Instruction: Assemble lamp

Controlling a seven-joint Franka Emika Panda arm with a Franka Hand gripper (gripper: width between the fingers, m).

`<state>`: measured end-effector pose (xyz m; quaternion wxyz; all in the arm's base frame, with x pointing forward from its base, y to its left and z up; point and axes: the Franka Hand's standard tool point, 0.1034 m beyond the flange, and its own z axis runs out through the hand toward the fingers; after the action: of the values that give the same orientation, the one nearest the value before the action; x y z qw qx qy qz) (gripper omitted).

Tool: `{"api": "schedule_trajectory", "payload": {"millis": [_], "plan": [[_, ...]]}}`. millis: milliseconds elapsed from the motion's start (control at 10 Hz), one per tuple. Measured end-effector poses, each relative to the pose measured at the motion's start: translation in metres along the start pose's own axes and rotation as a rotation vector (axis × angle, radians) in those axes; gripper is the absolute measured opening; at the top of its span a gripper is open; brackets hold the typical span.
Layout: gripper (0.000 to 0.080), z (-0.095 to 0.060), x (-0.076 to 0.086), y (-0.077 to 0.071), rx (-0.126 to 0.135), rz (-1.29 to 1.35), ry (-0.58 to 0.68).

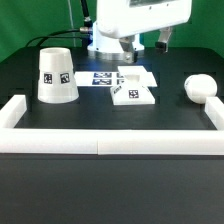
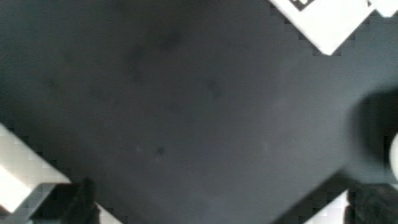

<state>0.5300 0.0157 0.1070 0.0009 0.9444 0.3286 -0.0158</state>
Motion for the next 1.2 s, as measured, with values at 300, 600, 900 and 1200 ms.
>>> {"api": "schedule_trajectory", "payload": {"millis": [300, 600, 900, 1200], "plan": [[0.0699, 0.002, 0.000, -0.001, 0.002, 0.180, -0.002], [0.0699, 0.006, -0.008, -0.005, 0.030, 0.413, -0.007], [0.0699, 0.013, -0.035, -0.024, 0.039, 0.496, -0.017], [0.0699, 0.021, -0.056, -0.031, 0.064, 0.519, -0.036]]}}
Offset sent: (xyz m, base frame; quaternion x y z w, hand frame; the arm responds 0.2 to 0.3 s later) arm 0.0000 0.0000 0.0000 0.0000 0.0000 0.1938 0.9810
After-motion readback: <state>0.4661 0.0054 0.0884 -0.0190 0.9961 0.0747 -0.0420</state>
